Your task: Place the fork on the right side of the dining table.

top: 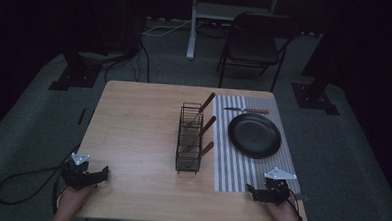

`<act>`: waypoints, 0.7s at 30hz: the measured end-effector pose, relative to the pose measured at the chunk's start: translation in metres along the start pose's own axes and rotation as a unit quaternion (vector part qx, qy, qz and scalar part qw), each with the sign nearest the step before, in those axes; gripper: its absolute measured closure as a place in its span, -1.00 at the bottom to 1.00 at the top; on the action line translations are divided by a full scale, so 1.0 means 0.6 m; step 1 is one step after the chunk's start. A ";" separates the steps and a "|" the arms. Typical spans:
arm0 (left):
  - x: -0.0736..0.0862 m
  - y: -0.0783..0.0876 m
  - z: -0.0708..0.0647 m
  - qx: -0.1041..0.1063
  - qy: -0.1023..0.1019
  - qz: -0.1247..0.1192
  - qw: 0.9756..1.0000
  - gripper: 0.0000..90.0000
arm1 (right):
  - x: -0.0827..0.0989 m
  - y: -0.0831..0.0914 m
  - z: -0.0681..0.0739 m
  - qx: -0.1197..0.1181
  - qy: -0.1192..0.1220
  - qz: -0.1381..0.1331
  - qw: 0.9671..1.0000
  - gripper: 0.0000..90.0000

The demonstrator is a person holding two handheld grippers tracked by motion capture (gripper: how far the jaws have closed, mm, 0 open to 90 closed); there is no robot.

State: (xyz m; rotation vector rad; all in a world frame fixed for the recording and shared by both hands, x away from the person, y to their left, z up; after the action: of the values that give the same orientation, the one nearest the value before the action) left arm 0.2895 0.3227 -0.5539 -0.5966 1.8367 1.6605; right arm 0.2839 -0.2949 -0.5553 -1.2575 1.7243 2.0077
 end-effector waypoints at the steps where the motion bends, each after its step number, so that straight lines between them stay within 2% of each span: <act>1: 0.001 0.000 0.000 0.001 0.000 -0.001 1.000 -1.00 | 0.000 0.000 0.000 0.000 0.000 0.001 1.000 -0.75; 21: 0.002 0.001 0.000 0.000 0.000 -0.001 1.000 -1.00 | -0.003 0.004 0.002 0.004 0.001 0.019 1.000 -0.75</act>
State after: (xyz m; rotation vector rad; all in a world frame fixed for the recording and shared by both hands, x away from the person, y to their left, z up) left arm 0.2883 0.3230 -0.5540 -0.5980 1.8355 1.6595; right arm 0.2830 -0.2937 -0.5522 -1.2335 1.7682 2.0202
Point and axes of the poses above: each handheld gripper's, and its own axes: y roughly backward along the jaws, x roughly out of its underside, z roughly to its left, the point moved 1 cm from there along -y, roughly forward along the jaws, and after that the axes turned 5 degrees about x, right-handed, at the moved point
